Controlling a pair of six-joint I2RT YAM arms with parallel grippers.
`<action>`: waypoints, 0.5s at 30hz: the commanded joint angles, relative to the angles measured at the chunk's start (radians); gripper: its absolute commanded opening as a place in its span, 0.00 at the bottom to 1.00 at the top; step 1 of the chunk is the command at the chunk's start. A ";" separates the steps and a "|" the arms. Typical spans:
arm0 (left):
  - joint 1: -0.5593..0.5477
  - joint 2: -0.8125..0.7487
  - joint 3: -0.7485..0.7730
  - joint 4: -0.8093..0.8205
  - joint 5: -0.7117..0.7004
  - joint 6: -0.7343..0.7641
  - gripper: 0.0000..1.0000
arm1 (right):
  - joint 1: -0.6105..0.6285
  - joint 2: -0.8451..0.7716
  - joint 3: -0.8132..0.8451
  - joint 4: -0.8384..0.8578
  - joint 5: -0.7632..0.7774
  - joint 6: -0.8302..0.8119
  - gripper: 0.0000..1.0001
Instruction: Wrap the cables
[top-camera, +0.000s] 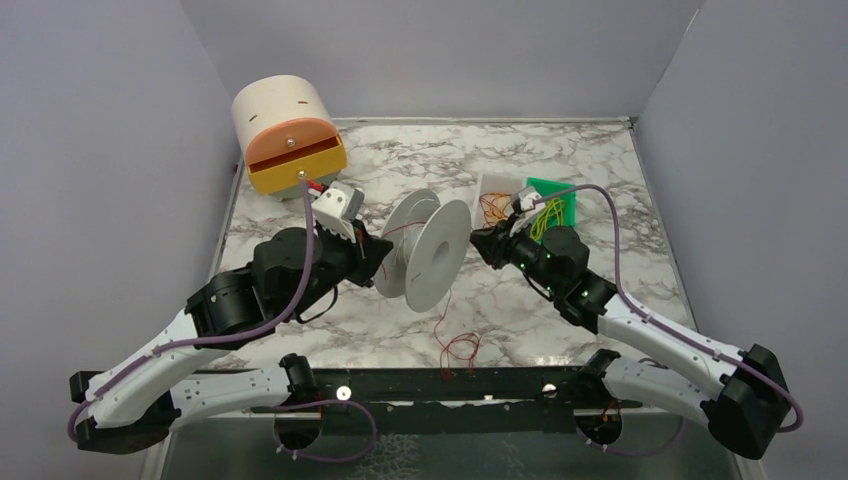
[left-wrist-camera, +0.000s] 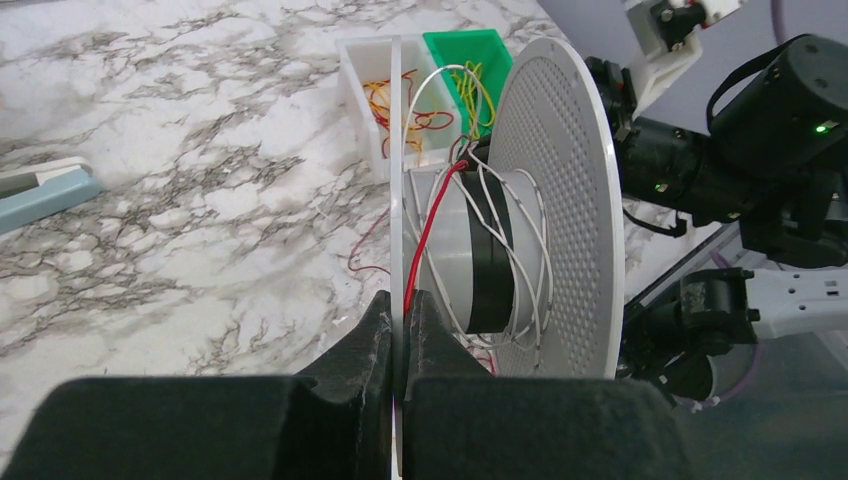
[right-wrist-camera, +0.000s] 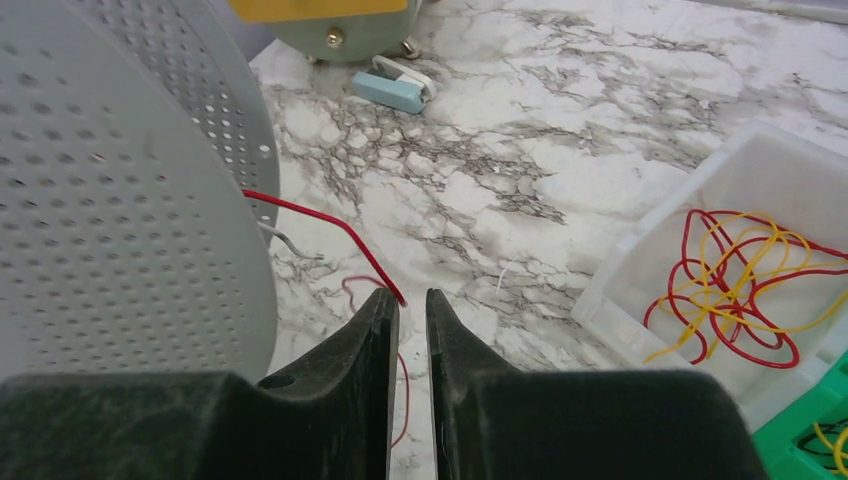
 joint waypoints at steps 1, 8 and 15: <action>-0.003 -0.017 0.073 0.147 0.072 -0.023 0.00 | -0.008 -0.043 -0.030 0.043 -0.019 -0.008 0.25; -0.003 0.004 0.129 0.158 0.105 -0.009 0.00 | -0.008 -0.105 -0.013 0.029 -0.033 -0.008 0.46; -0.003 0.023 0.204 0.190 0.093 0.014 0.00 | -0.008 -0.154 -0.060 0.024 -0.078 -0.010 0.60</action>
